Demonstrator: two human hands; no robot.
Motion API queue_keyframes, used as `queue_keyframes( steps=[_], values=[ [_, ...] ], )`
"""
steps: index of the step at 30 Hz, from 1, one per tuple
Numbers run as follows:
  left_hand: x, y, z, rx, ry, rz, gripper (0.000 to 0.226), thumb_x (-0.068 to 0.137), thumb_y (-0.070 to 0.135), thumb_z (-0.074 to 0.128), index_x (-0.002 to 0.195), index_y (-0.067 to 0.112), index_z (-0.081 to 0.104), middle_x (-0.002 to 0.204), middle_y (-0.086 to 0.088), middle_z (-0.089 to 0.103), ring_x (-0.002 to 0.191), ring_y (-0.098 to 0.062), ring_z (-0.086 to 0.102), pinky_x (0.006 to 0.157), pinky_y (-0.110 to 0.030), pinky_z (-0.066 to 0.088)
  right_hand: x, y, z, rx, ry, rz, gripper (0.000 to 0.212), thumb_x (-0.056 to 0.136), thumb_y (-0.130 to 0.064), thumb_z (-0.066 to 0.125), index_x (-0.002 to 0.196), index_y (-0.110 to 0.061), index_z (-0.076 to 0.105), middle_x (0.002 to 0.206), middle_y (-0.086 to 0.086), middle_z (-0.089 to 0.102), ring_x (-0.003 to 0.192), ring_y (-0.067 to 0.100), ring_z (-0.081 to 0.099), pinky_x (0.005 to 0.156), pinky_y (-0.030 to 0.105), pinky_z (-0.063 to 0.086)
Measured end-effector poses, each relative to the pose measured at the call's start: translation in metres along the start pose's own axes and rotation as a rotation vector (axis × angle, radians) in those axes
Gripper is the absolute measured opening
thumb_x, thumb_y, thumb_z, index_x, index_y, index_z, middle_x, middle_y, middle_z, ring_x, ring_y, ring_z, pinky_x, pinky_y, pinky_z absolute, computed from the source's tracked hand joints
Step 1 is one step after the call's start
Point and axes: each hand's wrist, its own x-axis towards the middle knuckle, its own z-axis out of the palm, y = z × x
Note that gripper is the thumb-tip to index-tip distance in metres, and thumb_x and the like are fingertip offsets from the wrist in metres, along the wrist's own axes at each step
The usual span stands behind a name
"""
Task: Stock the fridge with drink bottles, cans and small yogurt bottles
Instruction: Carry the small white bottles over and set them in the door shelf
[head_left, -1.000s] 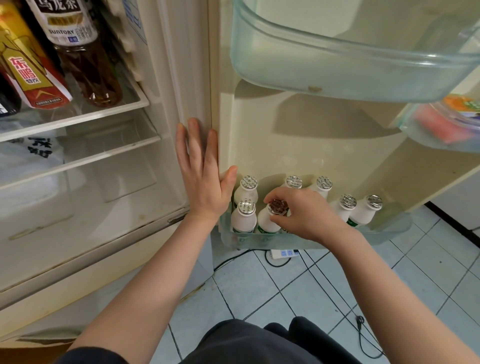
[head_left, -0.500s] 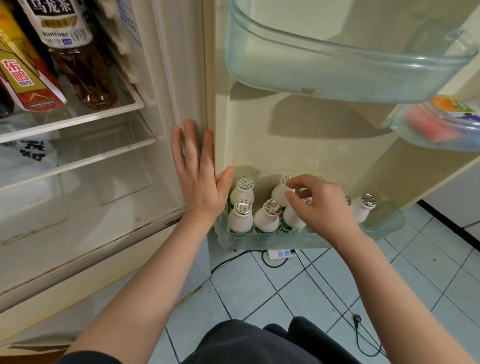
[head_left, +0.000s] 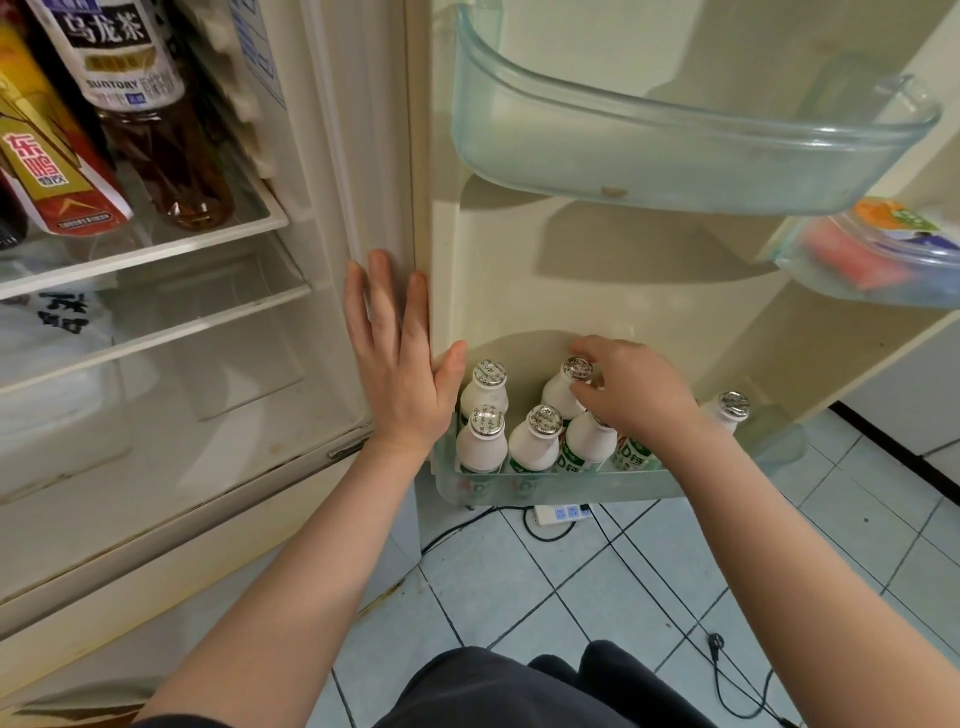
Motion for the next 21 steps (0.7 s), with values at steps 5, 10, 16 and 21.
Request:
queue_keyframes(
  steps=[5, 10, 16, 21],
  values=[
    [0.0, 0.001, 0.0, 0.011, 0.0, -0.004, 0.055, 0.099, 0.048, 0.024, 0.142, 0.015, 0.021, 0.144, -0.027, 0.021, 0.135, -0.05, 0.018, 0.116, -0.05, 0.015, 0.006, -0.006, 0.006, -0.048, -0.046, -0.032, 0.041, 0.088, -0.024, 0.056, 0.128, -0.02, 0.048, 0.109, 0.01, 0.065, 0.098, 0.03, 0.059, 0.071, 0.031, 0.044],
    [0.0, 0.0, 0.0, 0.004, 0.0, -0.006, 0.055, 0.098, 0.049, 0.023, 0.143, 0.016, 0.02, 0.144, -0.025, 0.021, 0.136, -0.05, 0.018, 0.116, -0.05, 0.015, 0.01, -0.016, 0.011, -0.039, -0.041, -0.062, 0.04, 0.09, -0.037, 0.057, 0.119, -0.012, 0.047, 0.104, 0.011, 0.064, 0.091, 0.031, 0.06, 0.066, 0.032, 0.041],
    [0.0, 0.0, 0.001, -0.002, -0.002, -0.007, 0.055, 0.099, 0.048, 0.023, 0.142, 0.014, 0.021, 0.144, -0.026, 0.021, 0.135, -0.052, 0.018, 0.116, -0.053, 0.017, 0.014, -0.022, 0.012, 0.045, -0.068, -0.057, 0.04, 0.088, -0.042, 0.059, 0.115, -0.014, 0.047, 0.086, 0.001, 0.055, 0.074, 0.021, 0.048, 0.064, 0.029, 0.035],
    [0.0, -0.001, 0.001, 0.004, 0.003, 0.0, 0.056, 0.099, 0.048, 0.023, 0.141, 0.012, 0.023, 0.143, -0.029, 0.023, 0.134, -0.052, 0.019, 0.115, -0.053, 0.017, 0.015, -0.023, 0.016, 0.099, -0.038, -0.005, 0.042, 0.084, -0.046, 0.062, 0.112, -0.016, 0.05, 0.086, -0.001, 0.054, 0.081, 0.025, 0.057, 0.063, 0.028, 0.036]
  ],
)
